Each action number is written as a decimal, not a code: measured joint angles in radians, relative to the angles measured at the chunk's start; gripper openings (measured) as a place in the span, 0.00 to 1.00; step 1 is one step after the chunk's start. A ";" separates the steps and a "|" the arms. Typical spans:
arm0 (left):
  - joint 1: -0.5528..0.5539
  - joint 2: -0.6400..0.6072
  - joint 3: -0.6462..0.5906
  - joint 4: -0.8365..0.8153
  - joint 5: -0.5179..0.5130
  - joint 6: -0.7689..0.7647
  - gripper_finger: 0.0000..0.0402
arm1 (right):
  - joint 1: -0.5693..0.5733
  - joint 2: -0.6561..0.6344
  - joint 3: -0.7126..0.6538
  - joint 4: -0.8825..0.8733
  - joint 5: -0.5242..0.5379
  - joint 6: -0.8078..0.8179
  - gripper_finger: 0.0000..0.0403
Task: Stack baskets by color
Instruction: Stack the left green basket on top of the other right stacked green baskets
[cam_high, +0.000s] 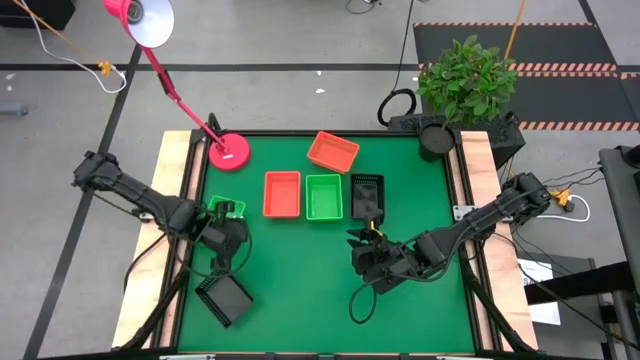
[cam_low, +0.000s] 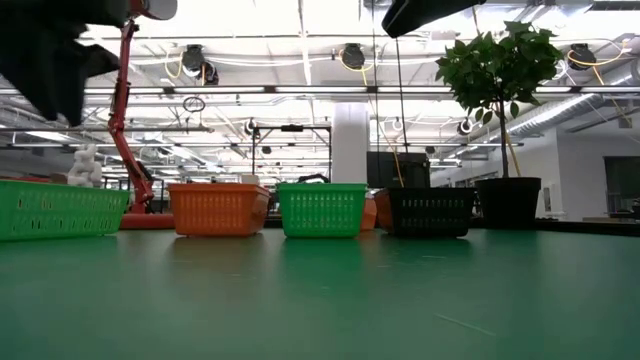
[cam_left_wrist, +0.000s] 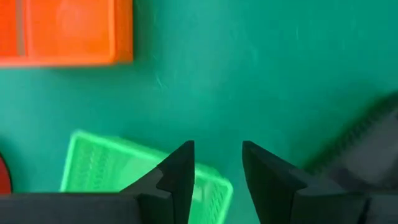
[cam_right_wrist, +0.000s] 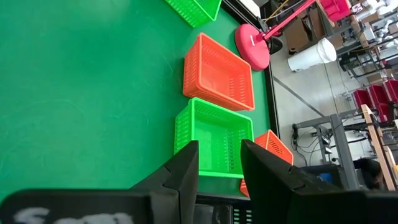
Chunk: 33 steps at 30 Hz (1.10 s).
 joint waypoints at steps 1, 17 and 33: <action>-0.016 -0.001 0.000 -0.015 0.000 -0.026 0.36 | 0.000 0.000 0.000 0.000 0.000 0.000 0.29; -0.173 0.000 -0.171 -0.049 0.032 -0.136 0.45 | 0.000 0.000 0.000 0.000 0.000 0.003 0.29; -0.176 0.000 -0.265 -0.055 0.083 -0.230 0.20 | 0.000 0.000 0.000 0.014 0.000 0.002 0.29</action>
